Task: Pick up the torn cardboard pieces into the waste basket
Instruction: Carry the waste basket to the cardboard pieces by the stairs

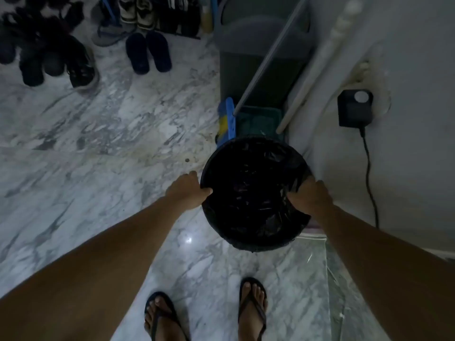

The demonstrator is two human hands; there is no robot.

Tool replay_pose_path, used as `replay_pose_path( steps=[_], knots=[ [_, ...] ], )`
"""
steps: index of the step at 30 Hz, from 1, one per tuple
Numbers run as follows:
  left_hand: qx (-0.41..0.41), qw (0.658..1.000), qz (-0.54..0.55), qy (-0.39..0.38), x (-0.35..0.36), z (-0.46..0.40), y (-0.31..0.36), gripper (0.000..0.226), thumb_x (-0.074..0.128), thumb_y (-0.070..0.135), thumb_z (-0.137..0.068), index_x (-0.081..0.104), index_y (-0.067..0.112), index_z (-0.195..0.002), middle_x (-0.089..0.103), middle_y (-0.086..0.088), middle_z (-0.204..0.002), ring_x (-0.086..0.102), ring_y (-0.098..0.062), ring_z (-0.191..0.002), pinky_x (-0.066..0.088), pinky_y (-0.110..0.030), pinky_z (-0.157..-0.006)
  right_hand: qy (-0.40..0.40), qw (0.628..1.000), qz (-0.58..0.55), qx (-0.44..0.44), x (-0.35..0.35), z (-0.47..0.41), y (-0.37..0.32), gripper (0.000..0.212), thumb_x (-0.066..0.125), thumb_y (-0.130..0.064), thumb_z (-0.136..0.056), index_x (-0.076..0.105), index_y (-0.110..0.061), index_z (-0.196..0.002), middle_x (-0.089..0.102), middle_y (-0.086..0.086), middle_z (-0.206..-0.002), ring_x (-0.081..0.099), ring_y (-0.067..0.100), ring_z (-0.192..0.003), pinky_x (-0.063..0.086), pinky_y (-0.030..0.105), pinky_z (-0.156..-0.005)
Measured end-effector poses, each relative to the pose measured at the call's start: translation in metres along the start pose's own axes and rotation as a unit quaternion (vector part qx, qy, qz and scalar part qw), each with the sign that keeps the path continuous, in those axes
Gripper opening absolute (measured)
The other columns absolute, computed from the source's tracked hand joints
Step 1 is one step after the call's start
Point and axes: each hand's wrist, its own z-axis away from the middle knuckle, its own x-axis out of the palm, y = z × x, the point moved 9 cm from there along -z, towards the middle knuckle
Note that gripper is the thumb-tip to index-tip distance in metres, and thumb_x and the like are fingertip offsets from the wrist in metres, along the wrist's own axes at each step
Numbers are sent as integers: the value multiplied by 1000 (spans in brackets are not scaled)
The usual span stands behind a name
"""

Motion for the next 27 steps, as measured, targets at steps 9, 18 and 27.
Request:
replay_pose_path(
  steps=[9,18,27],
  knots=[
    [-81,985,149,-16,42,-31,-20,33,67,18,-83,59,0,-110,66,-19,-104,68,-32,-87,60,-40,-73,51,995,-15,82,12,-23,7,81,63,-39,-84,30,3,-144,35,25,-146,36,40,-135,33,44,-113],
    [-135,973,181,44,28,-13,-77,18,51,-1,-79,63,-2,-92,67,-21,-89,69,-36,-73,61,-43,-60,-15,991,-103,84,31,-23,4,63,55,-26,-93,31,3,-143,39,26,-142,46,42,-126,43,43,-106],
    [-169,934,292,115,-84,94,-123,22,58,15,-88,64,-1,-102,65,-21,-100,64,-38,-90,59,-48,-76,-6,982,-189,-2,-33,78,-93,66,55,-26,-96,28,7,-146,45,24,-143,49,38,-127,44,40,-105]
  ],
)
